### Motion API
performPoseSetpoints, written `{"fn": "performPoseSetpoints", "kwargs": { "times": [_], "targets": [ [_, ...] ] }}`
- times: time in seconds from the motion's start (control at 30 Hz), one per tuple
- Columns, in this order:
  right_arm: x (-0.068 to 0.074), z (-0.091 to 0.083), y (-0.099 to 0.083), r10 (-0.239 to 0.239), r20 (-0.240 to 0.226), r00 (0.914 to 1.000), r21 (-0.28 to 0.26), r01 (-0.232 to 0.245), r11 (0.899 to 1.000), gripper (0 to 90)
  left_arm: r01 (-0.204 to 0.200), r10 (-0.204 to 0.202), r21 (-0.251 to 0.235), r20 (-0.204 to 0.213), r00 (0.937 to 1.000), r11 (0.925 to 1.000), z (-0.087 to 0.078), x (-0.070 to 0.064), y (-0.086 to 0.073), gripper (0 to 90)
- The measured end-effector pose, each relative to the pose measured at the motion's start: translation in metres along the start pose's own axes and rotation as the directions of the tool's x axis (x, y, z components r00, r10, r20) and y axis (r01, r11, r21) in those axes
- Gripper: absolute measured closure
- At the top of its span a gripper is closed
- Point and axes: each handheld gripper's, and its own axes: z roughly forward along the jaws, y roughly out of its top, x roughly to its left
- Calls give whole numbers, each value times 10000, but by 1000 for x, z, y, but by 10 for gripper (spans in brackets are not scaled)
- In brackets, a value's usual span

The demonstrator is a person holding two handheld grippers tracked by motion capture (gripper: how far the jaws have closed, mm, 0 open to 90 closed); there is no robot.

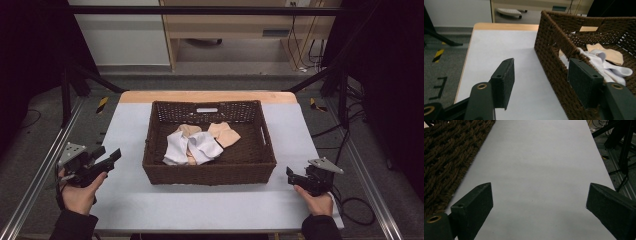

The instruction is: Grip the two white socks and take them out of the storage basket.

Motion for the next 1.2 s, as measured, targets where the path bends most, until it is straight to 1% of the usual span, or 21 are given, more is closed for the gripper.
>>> {"fn": "performPoseSetpoints", "kwargs": {
  "times": [0.1,0.23,0.27,0.33,0.37,0.4,0.43,0.53,0.6,0.63,0.67,0.7,0.77,0.83,0.87,0.9,1.0,1.03,1.1,1.17,1.2],
  "targets": [
    [1,1,0,-56,-33,10000,28,57,10000,73,-112,114,-168,120,9999,9998,0,-6,10,386],
    [2,1,1,-122,-112,9999,-65,122,9999,73,-66,72,-262,228,9997,9996,4,-10,18,390],
    [2,1,1,-1,-184,9998,-152,-2,9999,73,-72,83,-344,300,9995,9994,7,-15,23,395],
    [2,1,1,77,-227,9997,-107,-79,9999,71,-174,192,-390,448,9988,9991,11,-21,28,401],
    [2,1,1,77,-227,9997,-107,-79,9999,71,-174,192,-390,448,9988,9991,11,-21,28,401],
    [3,2,1,-28,-232,9997,-30,27,10000,71,-320,338,-362,517,9981,9988,15,-27,34,401],
    [3,3,1,-60,-241,9997,-15,59,10000,72,-320,338,-362,517,9981,9988,15,-27,34,404],
    [4,2,1,-68,-259,9996,-5,68,10000,71,-444,472,-457,623,9969,9980,20,-35,44,411],
    [3,2,1,-63,-256,9997,-36,62,10000,71,-532,561,-421,692,9960,9977,24,-41,50,413],
    [3,2,1,-68,-222,9997,-46,67,10000,71,-637,668,-433,740,9950,9970,28,-48,56,413],
    [3,2,1,-68,-222,9997,-46,67,10000,71,-637,668,-433,740,9950,9970,28,-48,56,413],
    [4,2,1,-63,-248,9997,-13,62,10000,71,-693,727,-453,769,9944,9966,32,-54,60,413],
    [4,3,1,-82,-232,9997,-2,82,10000,71,-692,730,-483,812,9940,9964,34,-57,62,411],
    [4,3,1,-112,-246,9996,-16,112,9999,72,-746,790,-515,890,9929,9959,38,-64,66,411],
    [4,3,1,-111,-249,9996,-23,110,9999,72,-820,868,-547,933,9919,9951,42,-69,69,411],
    [4,3,1,-108,-246,9996,-25,107,9999,72,-820,868,-547,933,9919,9951,42,-69,69,411],
    [4,3,1,-148,-256,9996,-25,148,9999,74,-884,927,-461,997,9907,9950,51,-78,74,409],
    [4,3,1,-148,-256,9996,-25,148,9999,74,-884,927,-461,997,9907,9950,51,-78,74,407],
    [4,4,1,-146,-257,9996,-6,145,9999,76,-878,910,-365,986,9910,9955,57,-81,76,401],
    [4,4,1,-140,-264,9996,-9,140,9999,77,-748,782,-358,1039,9915,9966,64,-82,78,397],
    [4,4,1,-140,-264,9996,-9,140,9999,77,-748,782,-358,1039,9915,9966,64,-82,78,396]
  ]
}}
